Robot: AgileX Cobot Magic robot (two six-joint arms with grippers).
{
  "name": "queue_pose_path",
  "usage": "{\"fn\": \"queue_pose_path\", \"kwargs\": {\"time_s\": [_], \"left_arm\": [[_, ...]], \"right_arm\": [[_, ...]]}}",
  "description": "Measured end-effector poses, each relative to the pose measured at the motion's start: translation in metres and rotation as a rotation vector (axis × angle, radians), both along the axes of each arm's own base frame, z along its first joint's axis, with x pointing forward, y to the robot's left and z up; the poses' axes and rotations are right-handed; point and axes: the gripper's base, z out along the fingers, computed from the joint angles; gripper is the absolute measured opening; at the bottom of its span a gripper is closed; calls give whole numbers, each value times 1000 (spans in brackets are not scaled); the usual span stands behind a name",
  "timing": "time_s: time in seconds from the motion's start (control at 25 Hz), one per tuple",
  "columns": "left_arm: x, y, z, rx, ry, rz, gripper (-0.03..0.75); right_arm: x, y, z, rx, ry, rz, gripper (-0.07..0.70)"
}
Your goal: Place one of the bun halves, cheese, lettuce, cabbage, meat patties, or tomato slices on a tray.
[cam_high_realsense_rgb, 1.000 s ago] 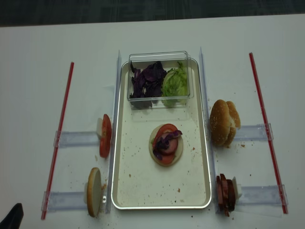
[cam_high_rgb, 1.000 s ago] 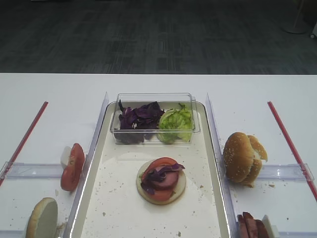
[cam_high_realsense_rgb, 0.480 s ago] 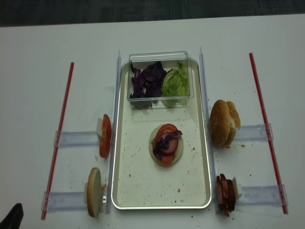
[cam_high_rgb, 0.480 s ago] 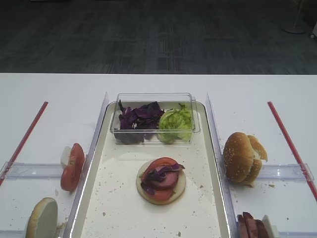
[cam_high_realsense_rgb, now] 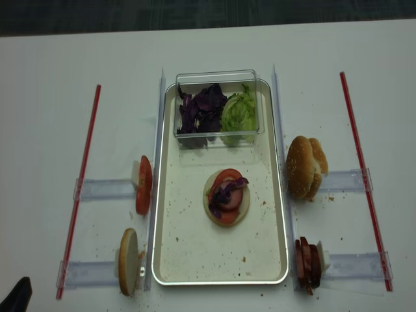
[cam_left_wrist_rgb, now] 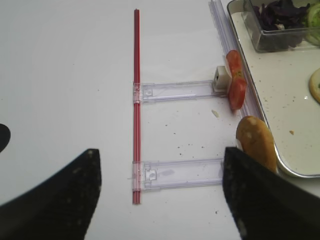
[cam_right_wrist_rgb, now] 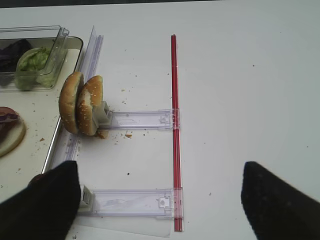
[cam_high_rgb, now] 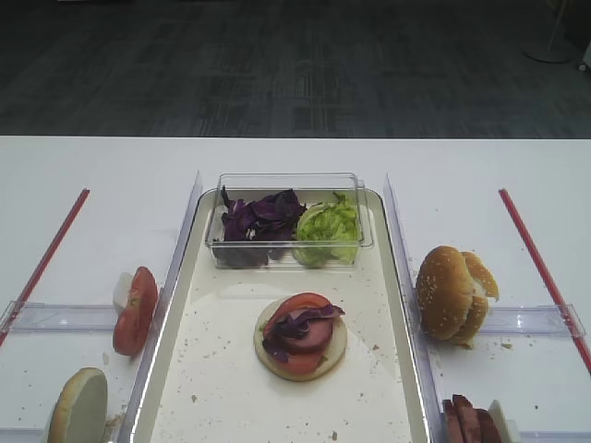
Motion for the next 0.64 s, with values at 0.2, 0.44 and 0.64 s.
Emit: {"fn": "queue_pose_path", "kwargs": {"time_s": [0.2,0.44,0.64], "left_arm": [[0,0,0,0,0,0,472],[0,0,0,0,0,0,472],[0,0,0,0,0,0,472]], "right_arm": [[0,0,0,0,0,0,664],[0,0,0,0,0,0,664],[0,0,0,0,0,0,664]]}}
